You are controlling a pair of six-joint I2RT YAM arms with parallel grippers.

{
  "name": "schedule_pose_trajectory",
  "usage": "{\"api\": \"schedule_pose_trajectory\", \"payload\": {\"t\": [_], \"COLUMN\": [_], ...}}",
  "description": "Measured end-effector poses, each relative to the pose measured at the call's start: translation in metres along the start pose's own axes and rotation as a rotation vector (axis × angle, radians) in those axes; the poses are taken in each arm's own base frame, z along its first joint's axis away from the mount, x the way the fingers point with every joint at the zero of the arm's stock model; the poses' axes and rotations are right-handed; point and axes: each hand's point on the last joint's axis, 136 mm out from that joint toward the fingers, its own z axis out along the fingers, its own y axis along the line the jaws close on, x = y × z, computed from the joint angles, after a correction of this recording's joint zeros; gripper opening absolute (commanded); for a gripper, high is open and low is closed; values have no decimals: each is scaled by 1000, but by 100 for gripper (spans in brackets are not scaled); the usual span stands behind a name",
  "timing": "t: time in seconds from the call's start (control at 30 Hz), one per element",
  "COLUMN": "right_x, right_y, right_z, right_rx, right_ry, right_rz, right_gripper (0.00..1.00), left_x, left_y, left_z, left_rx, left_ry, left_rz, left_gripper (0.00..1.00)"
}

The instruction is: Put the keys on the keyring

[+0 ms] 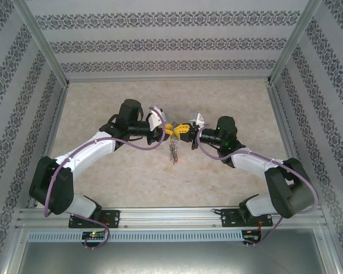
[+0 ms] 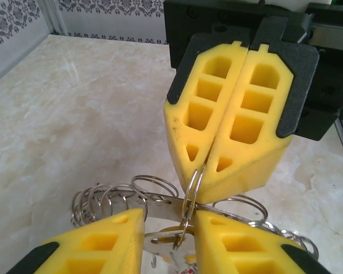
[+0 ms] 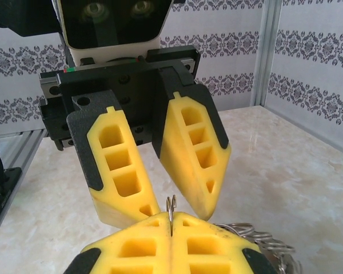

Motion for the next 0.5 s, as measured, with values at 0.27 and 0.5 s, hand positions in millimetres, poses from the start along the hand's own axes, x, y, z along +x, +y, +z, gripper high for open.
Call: {"api": "schedule_pose_trajectory", "payload": {"t": [0.27,0.5], "right_x": [-4,-7], "right_y": [-3,-7], "right_z": [1,2], "right_rx": [12,23], "right_ry": [-6,-7], "right_rz": [21,52], "right_gripper": [0,0], "left_x": [2,2], "left_y": [0,1], "left_z": [2,2], "left_rx": [1,-4], "left_ry": [6,6], "left_rz": [0,3], "left_gripper": [10,0]}}
